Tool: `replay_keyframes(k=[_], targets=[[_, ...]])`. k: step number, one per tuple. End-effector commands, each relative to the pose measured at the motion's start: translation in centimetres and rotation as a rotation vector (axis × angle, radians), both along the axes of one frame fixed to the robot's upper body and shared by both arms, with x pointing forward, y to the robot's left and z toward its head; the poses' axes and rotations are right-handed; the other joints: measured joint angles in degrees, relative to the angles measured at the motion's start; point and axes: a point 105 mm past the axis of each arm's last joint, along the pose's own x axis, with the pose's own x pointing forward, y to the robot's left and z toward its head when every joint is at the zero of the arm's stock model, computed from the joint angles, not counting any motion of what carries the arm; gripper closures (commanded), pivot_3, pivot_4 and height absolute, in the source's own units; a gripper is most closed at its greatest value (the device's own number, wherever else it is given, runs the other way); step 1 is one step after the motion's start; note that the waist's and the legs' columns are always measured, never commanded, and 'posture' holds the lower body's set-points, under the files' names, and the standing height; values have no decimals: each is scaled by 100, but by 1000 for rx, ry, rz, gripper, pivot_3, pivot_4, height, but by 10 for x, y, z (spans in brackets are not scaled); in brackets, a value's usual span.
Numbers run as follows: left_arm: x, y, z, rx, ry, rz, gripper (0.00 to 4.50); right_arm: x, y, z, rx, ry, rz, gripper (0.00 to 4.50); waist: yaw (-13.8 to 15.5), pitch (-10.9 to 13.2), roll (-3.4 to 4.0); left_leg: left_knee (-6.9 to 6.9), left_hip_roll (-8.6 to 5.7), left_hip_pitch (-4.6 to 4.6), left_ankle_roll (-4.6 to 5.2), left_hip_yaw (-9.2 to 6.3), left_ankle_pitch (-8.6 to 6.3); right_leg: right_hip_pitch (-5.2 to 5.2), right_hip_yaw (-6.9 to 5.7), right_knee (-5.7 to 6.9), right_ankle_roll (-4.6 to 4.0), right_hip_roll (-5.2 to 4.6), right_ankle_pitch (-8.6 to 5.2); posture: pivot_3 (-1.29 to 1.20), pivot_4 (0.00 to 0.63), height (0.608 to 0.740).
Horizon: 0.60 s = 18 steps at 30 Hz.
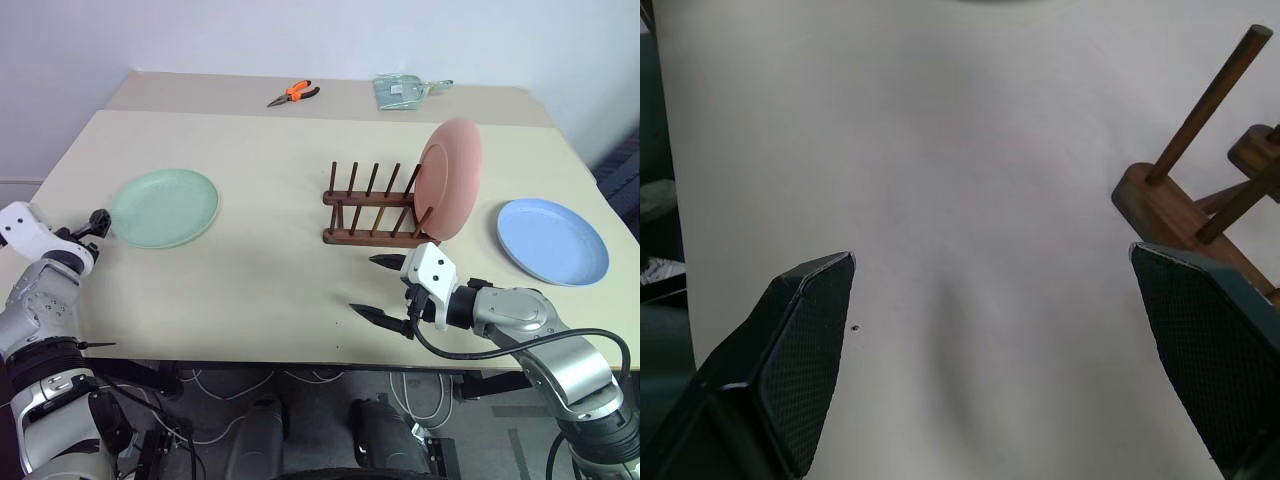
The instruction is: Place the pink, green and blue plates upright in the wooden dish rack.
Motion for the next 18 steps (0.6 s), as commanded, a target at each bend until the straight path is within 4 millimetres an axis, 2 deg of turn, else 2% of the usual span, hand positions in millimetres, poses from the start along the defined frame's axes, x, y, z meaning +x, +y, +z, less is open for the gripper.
replay_keyframes(k=[1, 5, 6, 7, 14, 15, 18], targets=[[7, -17, 13, 22, -35, -69, 36, -2, 2, 14, 11, -67, 7, 0, -1, 0, 0, 0, 0, 0, 0, 0, 0, 0, 0, 0, 0, 1, 0, 0, 150, 732], [10, -22, -6, 8, 84, -55, 36, -1, 2, 16, 9, -81, 3, 0, -31, 0, 0, 0, 0, 0, 1, -1, 0, 0, 0, 2, 0, 4, 0, 0, 150, 732], [10, -20, -8, 5, 93, -37, 520, 0, 2, 17, 9, -86, 2, 0, -36, 0, 0, 0, 1, 0, 1, -2, 0, -1, 0, 2, 1, 5, 0, 0, 150, 732], [11, -20, -8, -9, 94, -28, 798, 0, 2, 17, 8, -91, 0, 0, -43, 0, 0, 0, 1, 0, 1, -2, 0, -1, 0, 3, 1, 6, 0, 0, 150, 732], [16, -33, -10, -69, 106, -31, 4256, 5, 1, 20, 3, -120, -13, 0, -13, 0, -1, 3, 0, 0, 1, -2, 1, 1, -1, 3, 3, 7, 1, 0, 150, 732], [18, -37, -8, -72, 101, -50, 4385, 5, 1, 21, 2, -126, -14, 0, -11, 0, -1, 4, -1, 0, 1, -2, 1, 3, -1, 2, 3, 6, 0, 0, 150, 732], [26, -58, 9, -64, 31, -142, 4385, 10, 0, 25, -4, -155, -28, 0, -11, 0, -1, 4, -2, 0, 1, -1, 1, 3, -1, 2, 3, 6, 1, 0, 150, 732]])
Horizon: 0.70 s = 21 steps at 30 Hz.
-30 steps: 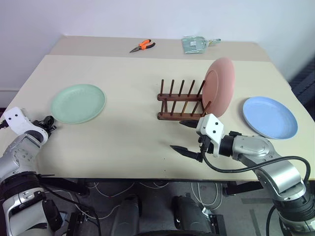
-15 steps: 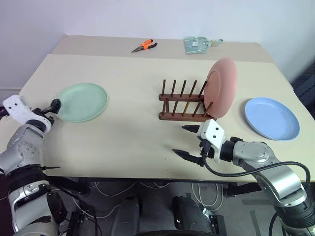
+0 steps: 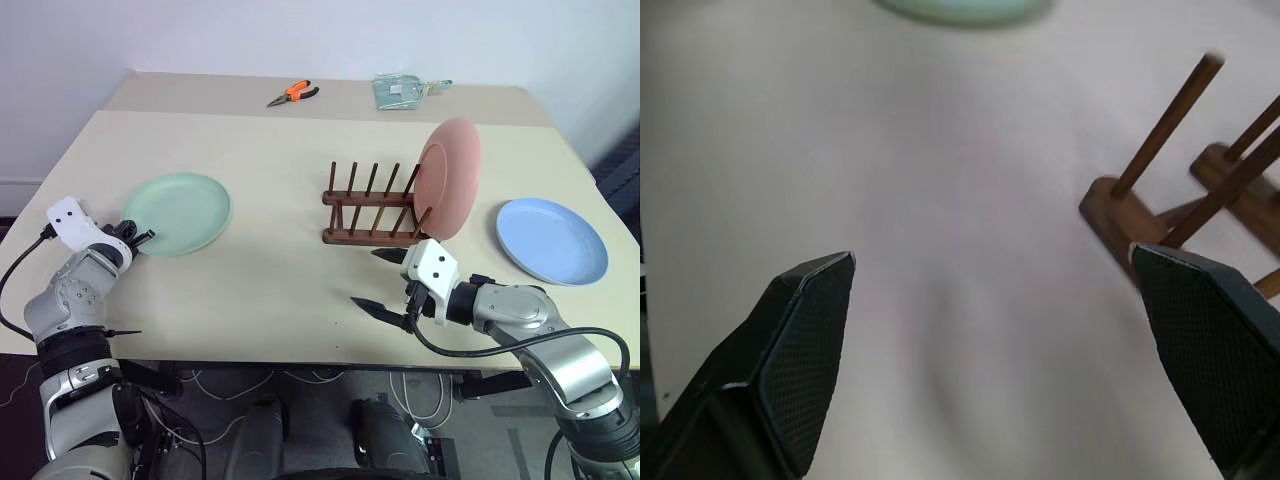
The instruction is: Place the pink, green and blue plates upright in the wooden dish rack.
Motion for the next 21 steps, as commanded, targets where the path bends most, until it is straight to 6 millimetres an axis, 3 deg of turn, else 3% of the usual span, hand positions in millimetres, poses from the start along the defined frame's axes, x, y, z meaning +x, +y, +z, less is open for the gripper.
replay_keyframes(k=[1, 4, 7, 9, 12, 16, 20, 21], targets=[[11, -26, 33, 4, -127, -115, 4385, 6, 0, 18, 10, -84, -9, 0, 3, 0, 0, 0, 0, 0, 0, -1, 0, 0, 0, 0, 0, 0, 0, 0, 150, 732], [21, -62, 79, 49, -290, -249, 4385, 12, 2, 31, 3, -119, -7, 0, 22, 3, -5, 1, 0, -1, 0, -1, 0, 0, 0, 0, 0, 0, 0, 0, 150, 732], [26, -84, 109, 122, -371, -319, 4385, 18, 6, 45, -8, -201, -10, 0, 24, 6, -9, 10, 0, -16, -1, -7, 1, -6, -5, -1, -1, 2, 0, 0, 150, 732], [28, -122, 154, 206, -500, -436, 4385, 24, 17, 67, -63, -358, 17, 0, 14, 7, -9, 7, -3, -17, -1, -5, 0, -6, -3, -6, 1, 1, 1, 0, 150, 732], [27, -160, 188, 241, -602, -541, 4385, 33, 33, 88, -137, -529, 41, 0, -4, 9, -7, 13, -5, -41, -3, -5, 3, -34, -3, 4, 18, 4, 11, 0, 150, 732], [26, -200, 202, 273, -631, -643, 4385, 57, 43, 100, -319, -745, 9, 0, -64, 7, -5, 8, -6, -41, -3, -4, 4, -36, -3, 2, 23, 5, 12, 0, 150, 732], [22, -229, 202, 251, -618, -711, 4385, 86, 35, 99, -517, -918, -70, 0, -118, 8, -5, 10, -6, -43, -2, -4, 5, -39, -2, 7, 26, 5, 14, 0, 150, 732], [20, -233, 201, 250, -619, -724, 4458, 89, 33, 100, -529, -937, -84, 248, -118, 9, -5, 9, -7, -44, -2, -5, 5, -39, -2, 7, 27, 6, 14, 0, 150, 732]])
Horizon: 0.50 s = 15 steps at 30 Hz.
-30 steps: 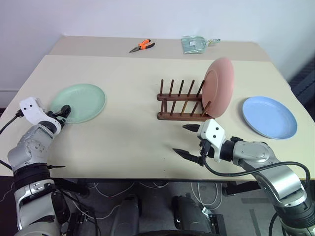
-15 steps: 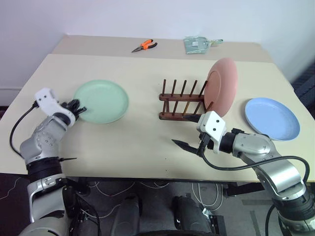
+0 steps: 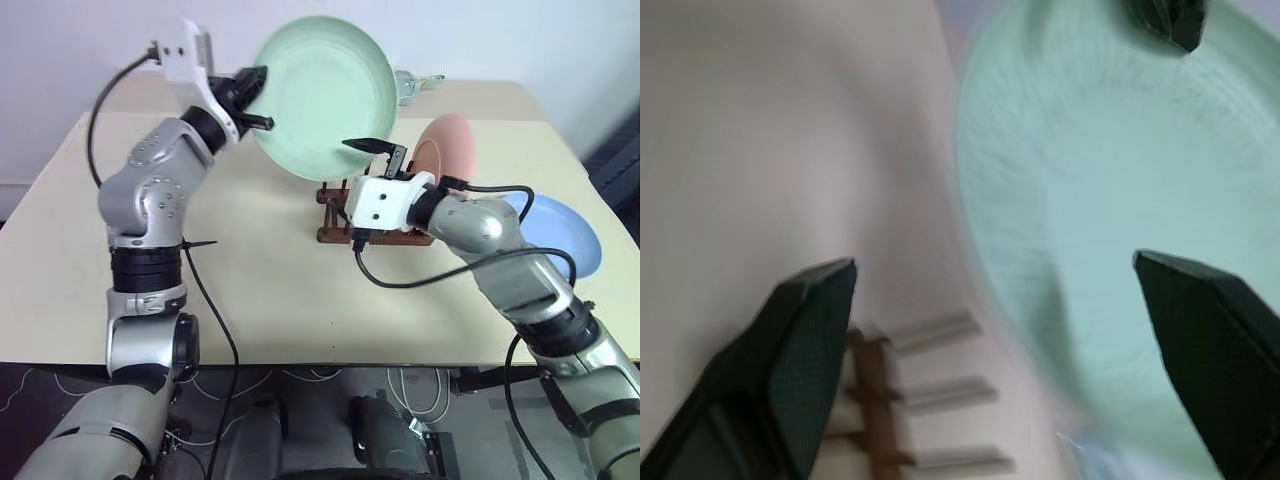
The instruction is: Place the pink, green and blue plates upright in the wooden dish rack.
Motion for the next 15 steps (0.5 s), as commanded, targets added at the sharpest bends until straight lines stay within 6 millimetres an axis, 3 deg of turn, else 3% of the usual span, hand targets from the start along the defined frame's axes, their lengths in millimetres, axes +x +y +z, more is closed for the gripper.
replay_keyframes(k=[1, 2, 8, 9, 11, 13, 15], targets=[[-13, -11, 22, 12, -76, -30, 4500, 8, -4, 13, -46, -144, -32, 547, -1, 1, 1, 0, 0, -5, 0, 0, 0, -5, 0, 1, 1, 0, 1, 0, 150, 732], [-13, -11, 20, 12, -68, -29, 4500, 8, -4, 13, -43, -146, -32, 829, -12, 1, 1, 0, 0, -12, 0, 0, 0, -12, 1, 1, 11, 0, 6, 0, 150, 732], [-13, -10, 12, -26, -18, -41, 4500, 4, -2, 7, -66, -169, -20, 3886, -16, 2, 3, 1, 0, -16, 0, -2, 1, -21, 3, 16, 17, 1, 10, 0, 150, 732], [-14, -10, 12, -56, -6, -54, 4163, 3, -1, 7, -73, -183, -17, 4344, -14, 2, 3, 2, 0, -16, 0, -2, 1, -20, 3, 16, 17, 1, 10, 0, 150, 732], [-13, -7, 15, -128, 11, -62, 3443, 2, 1, 6, -87, -211, -16, 4500, -4, 2, 3, 4, -1, -17, -1, -2, 1, -19, 3, 13, 17, 1, 10, 0, 150, 732], [-11, -2, 23, -191, 4, -46, 2391, 2, 2, 6, -95, -235, -20, 4500, 18, 2, 2, 8, -1, -18, -1, -3, 2, -18, 3, 14, 17, 0, 10, 0, 150, 732], [-10, 14, 44, -275, -82, 14, 1440, 1, 1, 9, -88, -266, -38, 4500, 15, 3, 2, 9, -3, -21, -2, -6, 2, -17, 2, 11, 18, 0, 10, 0, 150, 732]])
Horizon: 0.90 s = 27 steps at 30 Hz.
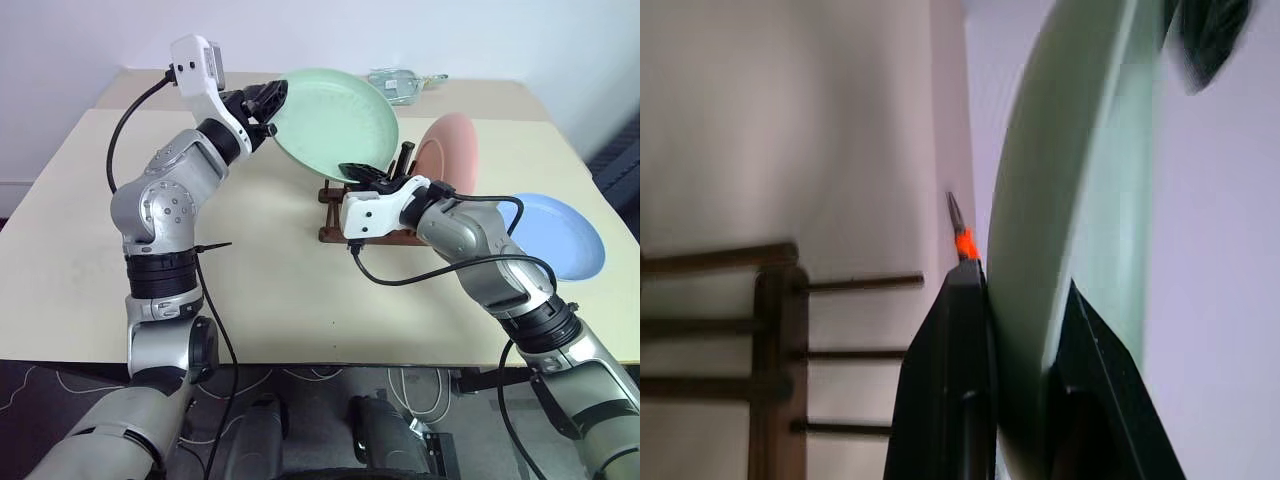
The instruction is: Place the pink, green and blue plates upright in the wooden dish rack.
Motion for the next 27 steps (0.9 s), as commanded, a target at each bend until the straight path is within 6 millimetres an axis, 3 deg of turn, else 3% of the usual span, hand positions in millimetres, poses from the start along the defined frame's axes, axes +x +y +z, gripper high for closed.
replay_keyframes(k=[1, 3, 5, 7, 10, 13, 17, 21, 27], targets=[[-7, 25, 57, -142, -207, 98, 1440, -3, -2, 18, 41, -105, -21, 4500, -7, 0, 0, 0, 0, 0, 0, 0, 0, 0, 0, 0, 0, 0, 0, 0, 150, 732], [-6, 50, 71, -175, -272, 205, 1440, -5, -5, 24, 74, -144, -38, 4500, -24, 0, 0, -3, 0, 1, -3, 0, 2, -3, 0, 1, 0, 1, 0, 0, 150, 732], [-3, 78, 73, -85, -337, 353, 1440, -10, -12, 37, 222, -141, -50, 4500, -49, 0, 1, -10, 0, 5, -4, 3, 2, -4, 1, 2, 0, 1, 0, 0, 150, 732], [-1, 90, 56, 162, -395, 416, 1440, -24, -17, 53, 515, -64, -4, 4500, -74, -4, 7, -18, 0, 16, -5, 5, 3, -3, 4, 6, 0, 2, 0, 0, 150, 732], [0, 81, 3, 397, -382, 277, 1440, -46, -20, 62, 983, 192, 131, 4500, -19, -8, 16, -47, 4, 41, -20, 5, 12, 8, 7, 12, -1, 7, 0, 0, 150, 732], [-6, 66, -44, 507, -346, 126, 1440, -56, -21, 59, 1276, 383, 182, 4500, 38, -8, 15, -41, 6, 35, -26, -4, 16, 20, -3, 10, -4, 6, 0, 0, 150, 732], [-24, 51, -96, 555, -272, -71, 1440, -58, -24, 51, 1488, 512, 165, 4500, -15, -7, 14, -19, 5, 17, -25, -2, 15, 13, -2, 2, -21, 0, 4, 0, 150, 732], [-44, 41, -121, 528, -212, -224, 1440, -56, -29, 43, 1540, 555, 113, 4500, -40, -4, 20, -23, 11, 18, -25, 0, 15, 0, -2, 9, -37, 1, -1, 0, 150, 732], [-66, 26, -126, 492, -161, -387, 1440, -52, -33, 35, 1547, 616, 88, 4500, -50, -1, 25, -25, 13, 18, -24, 1, 15, -4, -1, 16, -36, 4, -1, 0, 150, 732]])
